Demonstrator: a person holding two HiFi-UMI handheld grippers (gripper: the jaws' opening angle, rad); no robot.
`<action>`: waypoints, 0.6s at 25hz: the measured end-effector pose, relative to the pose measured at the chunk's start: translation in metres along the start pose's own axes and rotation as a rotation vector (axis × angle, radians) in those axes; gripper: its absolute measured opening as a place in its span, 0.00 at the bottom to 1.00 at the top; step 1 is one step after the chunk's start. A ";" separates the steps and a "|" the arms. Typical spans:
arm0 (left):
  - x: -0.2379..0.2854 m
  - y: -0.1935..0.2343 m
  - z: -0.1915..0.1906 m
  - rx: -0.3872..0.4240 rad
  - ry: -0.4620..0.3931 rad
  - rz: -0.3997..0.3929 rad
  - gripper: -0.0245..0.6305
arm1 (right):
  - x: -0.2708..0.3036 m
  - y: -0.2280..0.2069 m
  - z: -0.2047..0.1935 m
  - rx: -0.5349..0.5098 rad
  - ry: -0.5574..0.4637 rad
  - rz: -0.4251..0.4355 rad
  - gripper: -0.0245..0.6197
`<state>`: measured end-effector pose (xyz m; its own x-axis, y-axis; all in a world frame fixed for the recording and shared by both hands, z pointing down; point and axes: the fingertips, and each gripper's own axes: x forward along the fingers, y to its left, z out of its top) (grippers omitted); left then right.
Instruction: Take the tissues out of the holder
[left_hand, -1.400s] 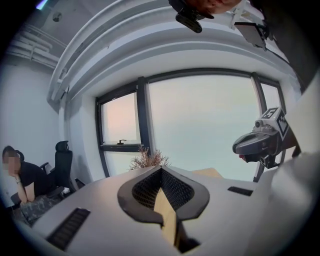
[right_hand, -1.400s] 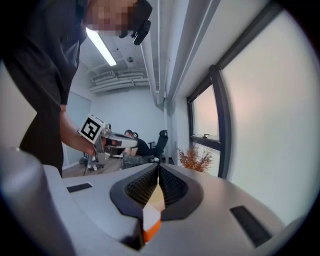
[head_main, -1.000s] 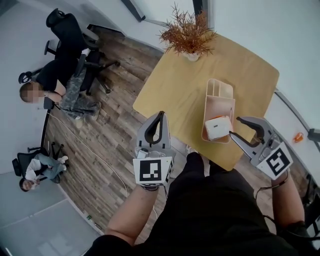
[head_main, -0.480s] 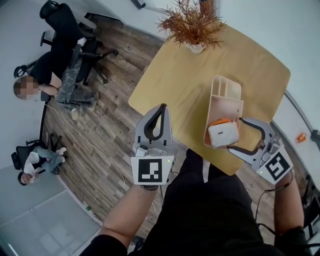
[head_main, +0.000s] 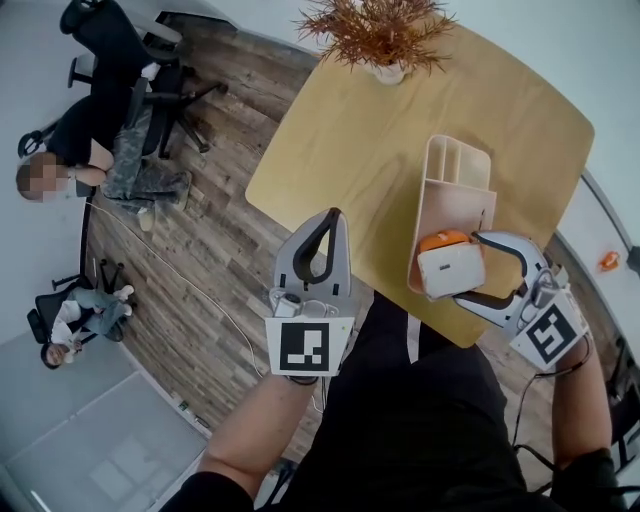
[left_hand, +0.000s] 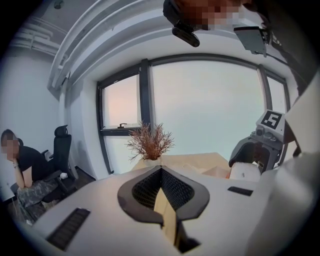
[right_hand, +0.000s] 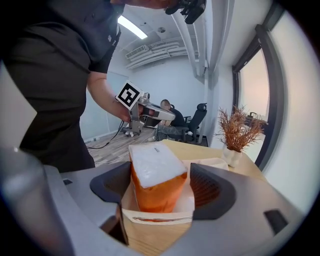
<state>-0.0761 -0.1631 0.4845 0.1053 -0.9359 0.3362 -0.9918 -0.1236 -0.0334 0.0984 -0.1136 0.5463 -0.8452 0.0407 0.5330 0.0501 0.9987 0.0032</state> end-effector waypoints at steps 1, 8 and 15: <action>0.000 0.000 -0.002 -0.003 0.005 0.001 0.04 | 0.002 0.000 -0.002 -0.006 0.001 0.003 0.58; 0.004 0.003 -0.014 -0.020 0.029 0.023 0.04 | 0.013 0.000 -0.010 -0.014 0.005 0.012 0.58; 0.009 0.003 -0.015 -0.021 0.038 0.027 0.04 | 0.025 0.000 -0.006 -0.034 -0.029 0.037 0.58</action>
<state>-0.0796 -0.1667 0.5017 0.0761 -0.9257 0.3706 -0.9955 -0.0913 -0.0237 0.0808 -0.1129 0.5650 -0.8572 0.0789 0.5089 0.0992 0.9950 0.0128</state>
